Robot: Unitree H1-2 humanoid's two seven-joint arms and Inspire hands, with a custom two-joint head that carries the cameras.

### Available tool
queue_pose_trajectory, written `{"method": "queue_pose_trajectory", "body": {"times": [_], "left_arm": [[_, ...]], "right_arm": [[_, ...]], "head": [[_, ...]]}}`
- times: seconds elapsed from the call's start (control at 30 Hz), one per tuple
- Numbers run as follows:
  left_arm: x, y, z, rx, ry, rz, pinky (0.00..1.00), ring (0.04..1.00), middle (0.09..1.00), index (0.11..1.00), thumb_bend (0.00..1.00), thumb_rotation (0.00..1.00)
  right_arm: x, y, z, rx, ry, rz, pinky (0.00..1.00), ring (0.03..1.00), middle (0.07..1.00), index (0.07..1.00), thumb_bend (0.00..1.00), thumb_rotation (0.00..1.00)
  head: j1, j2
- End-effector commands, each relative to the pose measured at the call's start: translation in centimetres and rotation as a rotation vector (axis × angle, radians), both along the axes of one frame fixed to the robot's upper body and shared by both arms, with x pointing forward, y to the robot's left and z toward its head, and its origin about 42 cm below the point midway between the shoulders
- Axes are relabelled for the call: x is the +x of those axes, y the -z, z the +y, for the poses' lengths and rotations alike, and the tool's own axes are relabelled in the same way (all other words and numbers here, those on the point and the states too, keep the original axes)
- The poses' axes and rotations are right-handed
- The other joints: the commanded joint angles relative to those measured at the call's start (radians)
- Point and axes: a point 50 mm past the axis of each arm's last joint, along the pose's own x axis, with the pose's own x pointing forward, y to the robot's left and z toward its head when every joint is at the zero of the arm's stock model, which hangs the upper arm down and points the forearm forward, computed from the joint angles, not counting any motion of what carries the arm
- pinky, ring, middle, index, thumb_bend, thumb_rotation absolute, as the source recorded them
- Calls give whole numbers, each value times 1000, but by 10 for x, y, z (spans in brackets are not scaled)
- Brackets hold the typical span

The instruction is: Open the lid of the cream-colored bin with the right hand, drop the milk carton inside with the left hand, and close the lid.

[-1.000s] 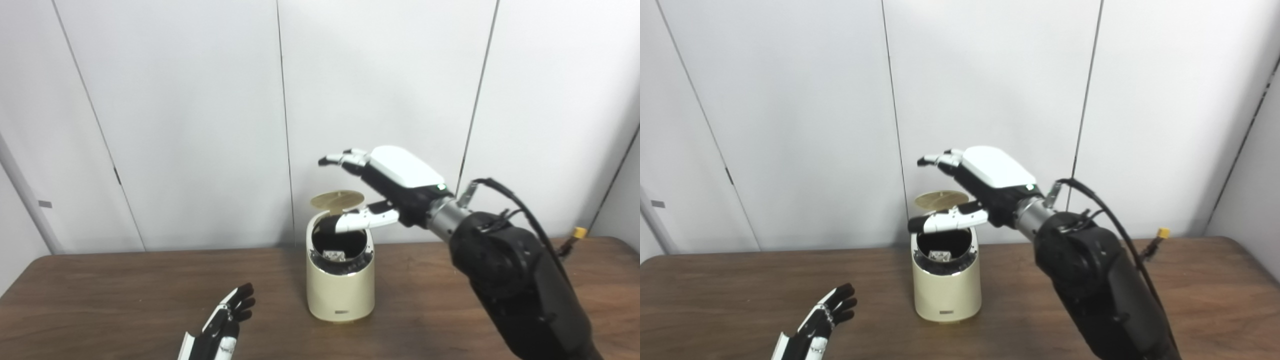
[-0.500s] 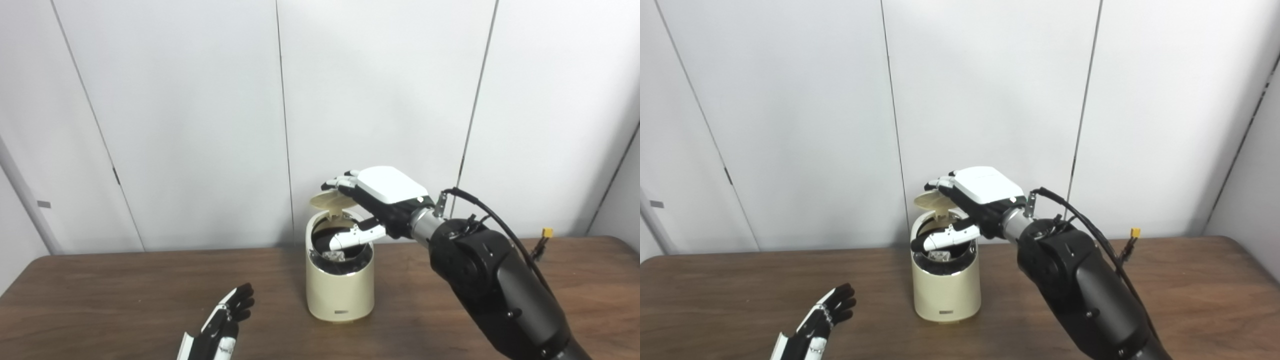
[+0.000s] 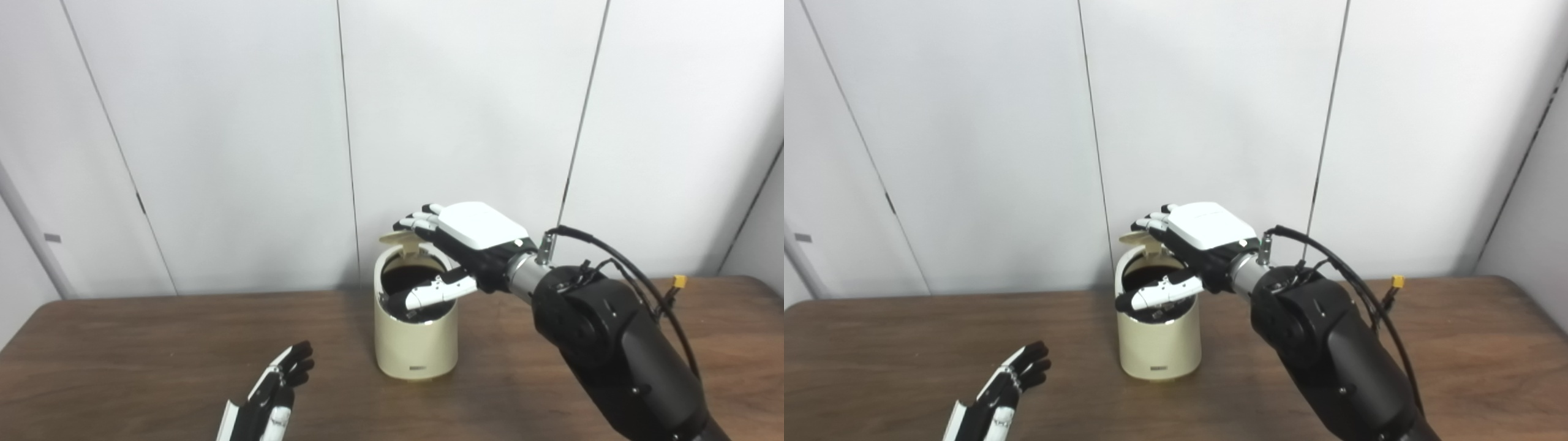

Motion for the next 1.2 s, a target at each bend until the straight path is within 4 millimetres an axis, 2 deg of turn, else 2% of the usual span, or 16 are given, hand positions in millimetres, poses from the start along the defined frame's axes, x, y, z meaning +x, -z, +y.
{"method": "queue_pose_trajectory", "body": {"times": [0.0,0.37,0.57,0.9,1.17], "left_arm": [[-8,8,2,-10,-16,25,809,829,867,886,477,935],[-9,-2,1,-20,-39,-4,819,824,861,878,468,896],[-9,-7,-2,-43,-48,-31,798,809,838,866,439,868],[-12,-13,-4,-37,-61,-24,806,809,835,859,470,880],[-13,-18,-6,-43,-59,-33,812,805,827,849,466,862]], "right_arm": [[-9,-19,1,47,-15,-76,899,972,926,888,817,934],[-26,-5,-4,73,-14,-45,914,945,896,868,791,916],[-26,9,-12,92,14,18,893,943,898,875,781,914],[-21,35,-21,113,31,73,863,930,876,854,788,902],[-20,46,-24,129,45,111,880,932,875,853,781,887]], "head": [[-1,2],[3,26],[9,36],[15,45],[18,58]]}}
